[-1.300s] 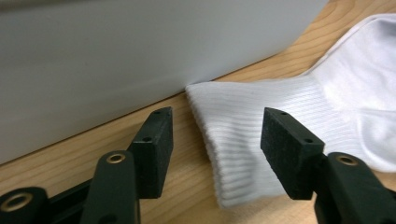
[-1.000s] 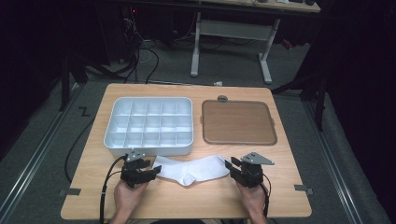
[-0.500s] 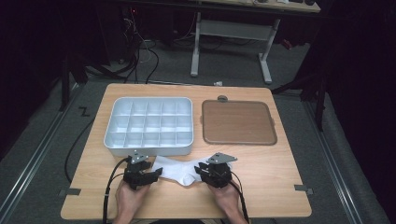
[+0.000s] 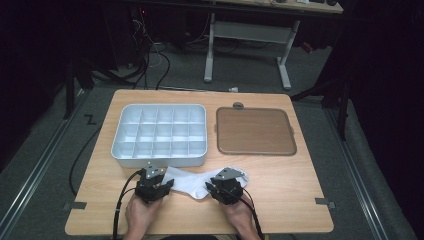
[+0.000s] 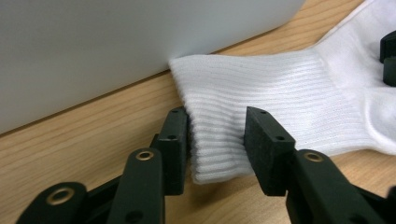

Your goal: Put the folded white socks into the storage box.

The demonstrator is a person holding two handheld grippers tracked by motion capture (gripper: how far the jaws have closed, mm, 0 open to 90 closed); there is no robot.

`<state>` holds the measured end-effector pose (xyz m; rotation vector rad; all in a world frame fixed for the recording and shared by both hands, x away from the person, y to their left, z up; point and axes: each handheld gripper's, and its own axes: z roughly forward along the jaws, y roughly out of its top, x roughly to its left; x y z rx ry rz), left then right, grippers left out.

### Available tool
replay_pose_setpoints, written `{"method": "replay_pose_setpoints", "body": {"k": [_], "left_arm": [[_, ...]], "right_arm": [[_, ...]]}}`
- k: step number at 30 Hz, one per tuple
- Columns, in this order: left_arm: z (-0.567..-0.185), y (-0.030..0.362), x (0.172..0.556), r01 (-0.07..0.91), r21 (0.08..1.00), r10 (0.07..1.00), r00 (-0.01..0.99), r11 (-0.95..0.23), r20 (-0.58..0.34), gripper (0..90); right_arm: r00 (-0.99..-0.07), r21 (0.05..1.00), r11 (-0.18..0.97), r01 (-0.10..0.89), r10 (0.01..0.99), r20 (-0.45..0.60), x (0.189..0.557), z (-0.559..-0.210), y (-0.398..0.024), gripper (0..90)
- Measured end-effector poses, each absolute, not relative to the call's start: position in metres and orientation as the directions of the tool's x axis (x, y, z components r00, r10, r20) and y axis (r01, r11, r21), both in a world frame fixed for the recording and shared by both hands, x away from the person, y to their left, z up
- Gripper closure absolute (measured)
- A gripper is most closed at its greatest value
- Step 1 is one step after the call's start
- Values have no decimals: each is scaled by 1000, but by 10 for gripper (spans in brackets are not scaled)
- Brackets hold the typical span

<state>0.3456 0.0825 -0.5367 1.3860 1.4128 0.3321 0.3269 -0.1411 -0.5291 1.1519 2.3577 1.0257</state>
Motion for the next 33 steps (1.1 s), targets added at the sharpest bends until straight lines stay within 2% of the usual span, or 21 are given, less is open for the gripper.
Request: {"method": "replay_pose_setpoints", "body": {"k": [12,17,33], "left_arm": [[-537,82,345,543,785,830,257,299,-494,731],[-536,85,346,575,751,788,274,325,-551,776],[-522,98,345,631,685,706,293,364,-645,810]], "right_arm": [[-648,734,457,503,761,-30,324,-531,-140,711],[-647,736,453,504,762,-27,324,-532,-140,712],[-653,729,451,515,758,-7,325,-531,-141,728]]}}
